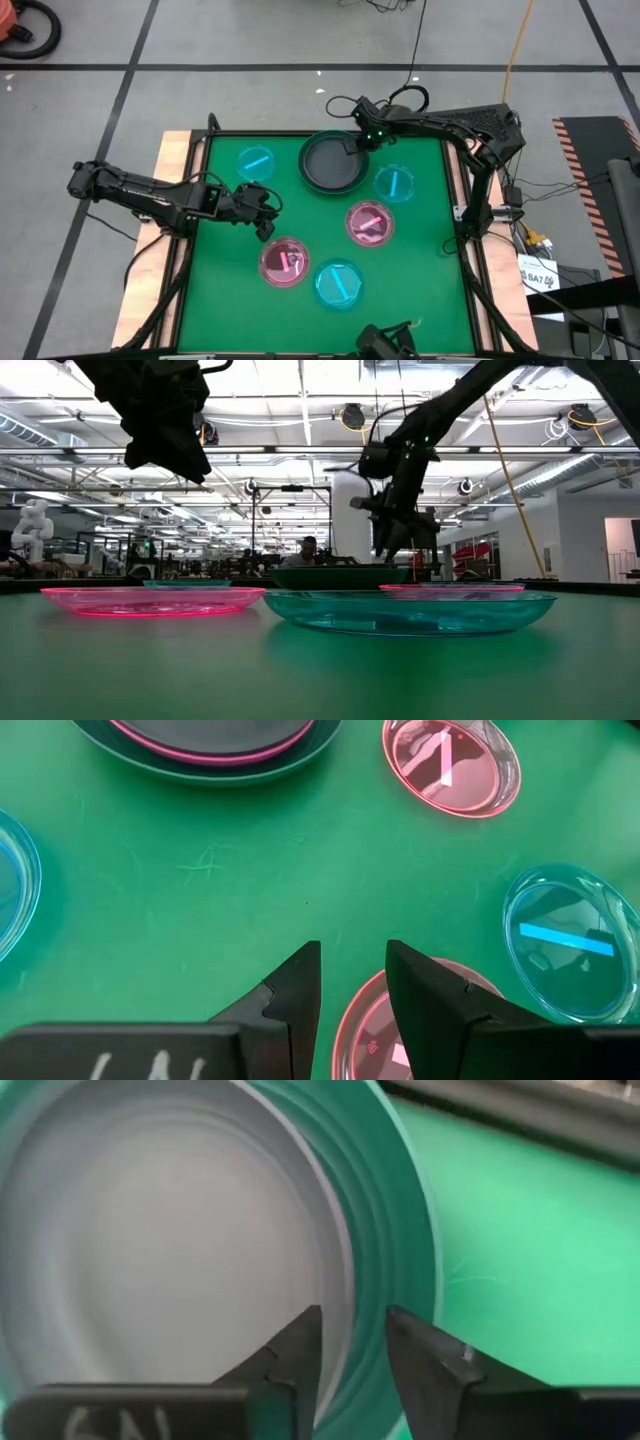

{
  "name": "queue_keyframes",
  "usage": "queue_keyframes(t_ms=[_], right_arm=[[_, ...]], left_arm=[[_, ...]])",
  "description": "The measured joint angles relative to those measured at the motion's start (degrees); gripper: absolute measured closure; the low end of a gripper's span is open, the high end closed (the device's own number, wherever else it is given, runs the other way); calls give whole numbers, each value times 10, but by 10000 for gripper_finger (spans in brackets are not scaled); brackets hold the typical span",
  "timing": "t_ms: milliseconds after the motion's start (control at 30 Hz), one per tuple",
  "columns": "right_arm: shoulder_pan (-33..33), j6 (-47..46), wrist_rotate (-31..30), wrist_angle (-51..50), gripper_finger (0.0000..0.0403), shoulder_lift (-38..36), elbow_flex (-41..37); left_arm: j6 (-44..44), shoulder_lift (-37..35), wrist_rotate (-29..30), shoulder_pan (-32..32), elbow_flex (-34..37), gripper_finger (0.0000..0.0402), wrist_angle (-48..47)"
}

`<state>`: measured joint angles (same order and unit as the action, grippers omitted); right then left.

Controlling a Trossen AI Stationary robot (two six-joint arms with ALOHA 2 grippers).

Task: Stack plastic plates
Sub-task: Stack the left pink plate on top of the black plate

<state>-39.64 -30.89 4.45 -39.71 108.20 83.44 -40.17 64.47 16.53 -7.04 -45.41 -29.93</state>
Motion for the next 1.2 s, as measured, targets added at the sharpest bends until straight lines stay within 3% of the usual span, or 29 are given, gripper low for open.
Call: queue_keyframes(t_ms=[233, 467, 667, 800, 933, 1200], right_arm=[[5, 21, 1, -20, 277, -77, 0], [54, 21, 1, -84, 277, -157, 0], [122, 14, 1, -128, 277, -210, 0], [173, 5, 0, -151, 277, -227, 0], [224, -28, -3, -171, 277, -233, 0], [345, -142, -82, -203, 277, -233, 1]], left_arm=[[-9, 0, -16, 17, 0, 282, 1], [-30, 0, -44, 68, -27, 282, -32], [-23, 0, -44, 121, -104, 282, -156], [-5, 0, -83, 167, -142, 272, -235], [-5, 0, -133, 209, -149, 244, -275], [22, 0, -141, 212, -149, 227, -303]])
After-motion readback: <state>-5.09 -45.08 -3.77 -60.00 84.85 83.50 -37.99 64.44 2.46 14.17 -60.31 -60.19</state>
